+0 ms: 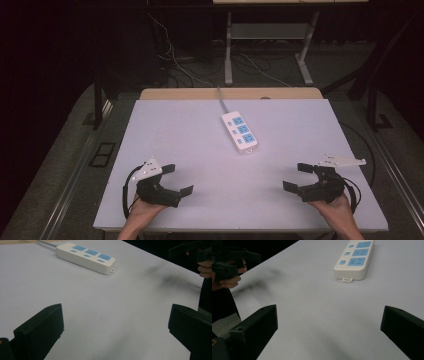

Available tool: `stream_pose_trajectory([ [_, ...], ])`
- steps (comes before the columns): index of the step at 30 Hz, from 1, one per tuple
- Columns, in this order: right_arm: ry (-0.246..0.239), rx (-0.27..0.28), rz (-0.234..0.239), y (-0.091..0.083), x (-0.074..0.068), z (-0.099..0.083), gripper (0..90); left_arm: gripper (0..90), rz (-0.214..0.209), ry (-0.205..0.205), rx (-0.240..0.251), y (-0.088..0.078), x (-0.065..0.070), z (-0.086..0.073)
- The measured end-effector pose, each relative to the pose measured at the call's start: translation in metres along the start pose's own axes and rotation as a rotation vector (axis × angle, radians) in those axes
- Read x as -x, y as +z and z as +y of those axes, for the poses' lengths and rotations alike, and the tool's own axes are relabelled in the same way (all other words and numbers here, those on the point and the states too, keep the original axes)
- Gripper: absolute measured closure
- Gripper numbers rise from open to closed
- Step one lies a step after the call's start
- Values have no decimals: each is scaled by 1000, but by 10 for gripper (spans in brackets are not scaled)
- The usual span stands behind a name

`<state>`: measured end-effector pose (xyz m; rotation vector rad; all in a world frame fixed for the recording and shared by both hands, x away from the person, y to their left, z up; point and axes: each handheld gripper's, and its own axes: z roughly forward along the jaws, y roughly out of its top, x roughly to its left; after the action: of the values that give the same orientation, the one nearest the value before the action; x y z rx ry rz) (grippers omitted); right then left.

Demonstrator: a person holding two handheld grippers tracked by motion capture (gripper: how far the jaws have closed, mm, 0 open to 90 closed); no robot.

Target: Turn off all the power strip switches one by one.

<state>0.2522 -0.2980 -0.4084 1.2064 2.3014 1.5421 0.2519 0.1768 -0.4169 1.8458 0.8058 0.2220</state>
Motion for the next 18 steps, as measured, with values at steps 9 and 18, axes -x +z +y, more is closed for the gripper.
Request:
stream_pose_trajectory([
  [9, 6, -7, 2, -1, 2, -1, 9, 0, 0, -5, 5, 0, -1, 0],
  [18, 13, -15, -4, -1, 3, -2, 9, 0, 4, -12, 3, 1, -1, -1],
])
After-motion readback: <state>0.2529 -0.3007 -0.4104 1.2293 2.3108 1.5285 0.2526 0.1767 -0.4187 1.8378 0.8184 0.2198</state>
